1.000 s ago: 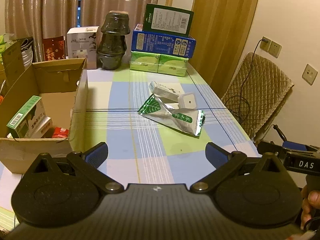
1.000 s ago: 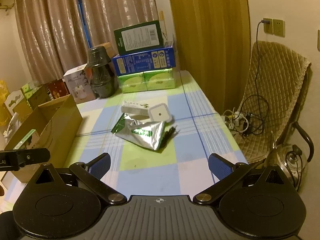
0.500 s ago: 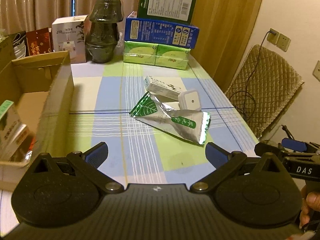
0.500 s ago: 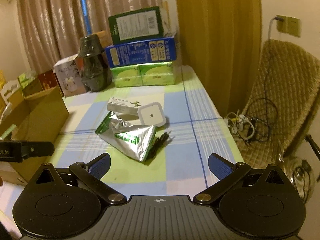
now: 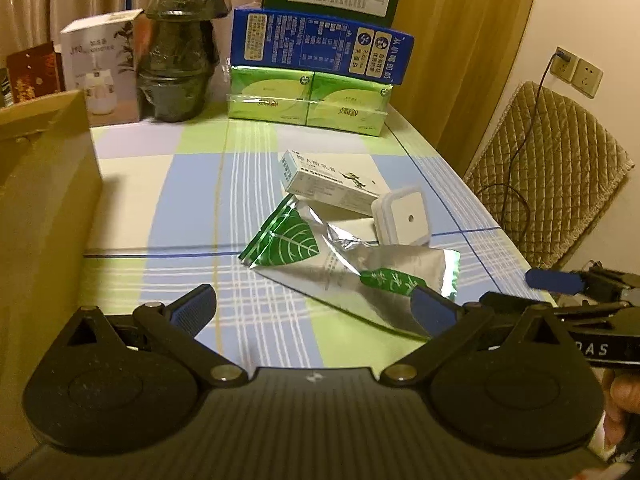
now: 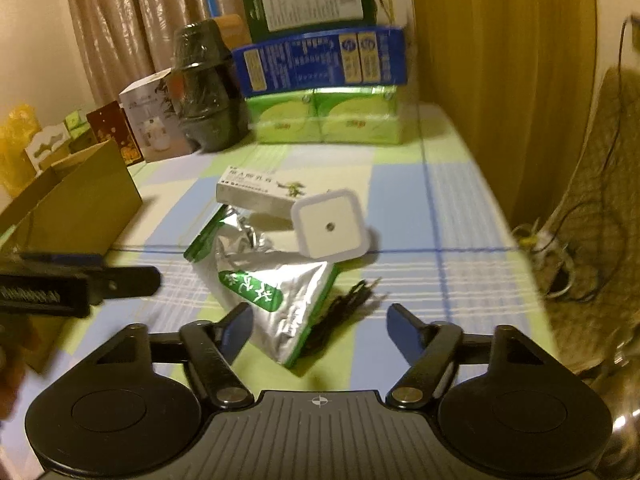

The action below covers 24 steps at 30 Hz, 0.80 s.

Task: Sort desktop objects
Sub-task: 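Reach the left gripper to the foil bag while the right gripper reaches the black cable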

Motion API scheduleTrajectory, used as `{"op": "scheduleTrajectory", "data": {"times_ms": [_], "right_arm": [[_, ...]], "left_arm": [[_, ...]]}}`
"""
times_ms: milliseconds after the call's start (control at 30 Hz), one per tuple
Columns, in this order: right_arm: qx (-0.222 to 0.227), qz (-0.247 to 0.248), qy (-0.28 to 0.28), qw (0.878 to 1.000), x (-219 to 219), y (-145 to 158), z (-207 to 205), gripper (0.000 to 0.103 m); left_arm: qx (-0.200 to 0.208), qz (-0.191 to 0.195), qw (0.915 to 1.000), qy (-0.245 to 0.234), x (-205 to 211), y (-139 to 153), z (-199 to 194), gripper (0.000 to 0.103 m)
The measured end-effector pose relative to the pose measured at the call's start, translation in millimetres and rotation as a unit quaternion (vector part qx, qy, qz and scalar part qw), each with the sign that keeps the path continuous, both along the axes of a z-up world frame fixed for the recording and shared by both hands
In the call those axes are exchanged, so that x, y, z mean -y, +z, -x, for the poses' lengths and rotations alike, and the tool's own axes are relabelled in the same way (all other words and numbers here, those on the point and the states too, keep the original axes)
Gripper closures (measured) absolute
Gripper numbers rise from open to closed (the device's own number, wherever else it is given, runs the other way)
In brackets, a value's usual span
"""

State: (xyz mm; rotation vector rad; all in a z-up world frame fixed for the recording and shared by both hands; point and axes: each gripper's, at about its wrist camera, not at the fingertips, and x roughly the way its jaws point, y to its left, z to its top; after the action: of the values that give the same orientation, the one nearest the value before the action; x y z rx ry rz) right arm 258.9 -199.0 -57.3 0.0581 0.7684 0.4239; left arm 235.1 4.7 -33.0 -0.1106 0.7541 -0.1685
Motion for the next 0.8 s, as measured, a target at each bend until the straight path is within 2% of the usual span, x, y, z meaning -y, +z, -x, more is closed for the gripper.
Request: {"op": "scheduleTrajectory", "data": {"times_ms": [300, 367, 467, 600, 667, 733, 800], "right_arm": [[-0.022, 0.006, 0.003, 1.000, -12, -18, -34, 0.073], [-0.026, 0.005, 0.002, 1.000, -14, -18, -35, 0.086], [-0.039, 0.000, 0.003, 0.999, -15, -19, -34, 0.097], [-0.084, -0.051, 0.004, 0.995, -12, -22, -31, 0.100], [-0.108, -0.078, 0.021, 0.991, -16, -23, -27, 0.101], [-0.128, -0.086, 0.064, 0.986, -26, -25, -23, 0.100], [-0.127, -0.068, 0.097, 0.985, -37, -23, -16, 0.099]], "left_arm": [[-0.018, 0.016, 0.9997, -0.001, -5, -25, -18, 0.001], [-0.019, 0.018, 0.9997, -0.004, -5, -26, -20, 0.001], [-0.019, 0.017, 0.9997, -0.006, -6, -27, -24, 0.001], [-0.031, 0.038, 0.9988, 0.002, -16, -29, -28, 0.001], [-0.033, 0.045, 0.9984, 0.010, -20, -29, -29, 0.001], [-0.032, 0.044, 0.9984, 0.014, -23, -29, -30, 0.001], [-0.032, 0.043, 0.9984, 0.015, -24, -29, -30, 0.001]]}}
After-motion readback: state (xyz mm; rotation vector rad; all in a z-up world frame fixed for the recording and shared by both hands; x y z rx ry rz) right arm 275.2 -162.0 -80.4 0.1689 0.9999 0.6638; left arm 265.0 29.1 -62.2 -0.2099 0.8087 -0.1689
